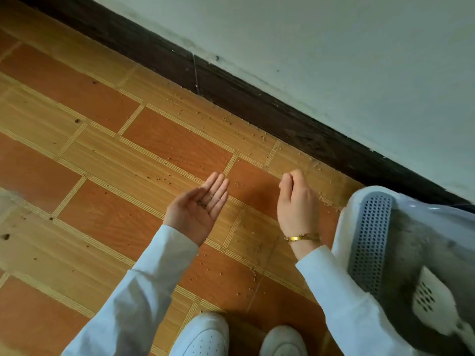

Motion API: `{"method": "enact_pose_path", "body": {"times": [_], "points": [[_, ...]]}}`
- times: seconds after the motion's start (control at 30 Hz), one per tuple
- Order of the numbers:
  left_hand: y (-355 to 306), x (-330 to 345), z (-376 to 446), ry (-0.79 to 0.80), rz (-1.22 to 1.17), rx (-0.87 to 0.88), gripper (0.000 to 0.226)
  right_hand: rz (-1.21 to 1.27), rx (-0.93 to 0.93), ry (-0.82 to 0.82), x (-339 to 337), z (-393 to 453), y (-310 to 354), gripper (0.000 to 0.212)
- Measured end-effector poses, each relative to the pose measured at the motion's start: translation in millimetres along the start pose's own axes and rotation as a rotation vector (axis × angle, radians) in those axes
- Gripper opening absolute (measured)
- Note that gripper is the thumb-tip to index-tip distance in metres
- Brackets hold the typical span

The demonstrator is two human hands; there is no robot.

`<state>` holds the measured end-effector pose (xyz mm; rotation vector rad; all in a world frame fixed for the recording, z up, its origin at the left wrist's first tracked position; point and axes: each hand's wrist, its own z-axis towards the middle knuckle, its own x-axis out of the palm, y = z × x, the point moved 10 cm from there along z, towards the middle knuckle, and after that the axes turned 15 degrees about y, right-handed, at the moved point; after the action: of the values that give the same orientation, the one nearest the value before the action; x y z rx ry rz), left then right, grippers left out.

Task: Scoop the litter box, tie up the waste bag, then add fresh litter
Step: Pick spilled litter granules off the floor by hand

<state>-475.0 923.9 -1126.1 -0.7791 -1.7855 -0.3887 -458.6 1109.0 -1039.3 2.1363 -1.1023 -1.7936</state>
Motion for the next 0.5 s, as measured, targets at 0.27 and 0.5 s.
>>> {"method": "enact_pose_path", "body": {"times": [0.27,0.5], "points": [[50.7,9.6,4.8,0.032,0.074,-0.142,0.041,-0.286,0.411,0.263,53.7,-93.9,-93.8,0.034],[74.8,10.4,-3.4,0.050,0.112,-0.210,0.040,-0.397,0.395,0.187,56.7,-86.3,-93.6,0.041]]}}
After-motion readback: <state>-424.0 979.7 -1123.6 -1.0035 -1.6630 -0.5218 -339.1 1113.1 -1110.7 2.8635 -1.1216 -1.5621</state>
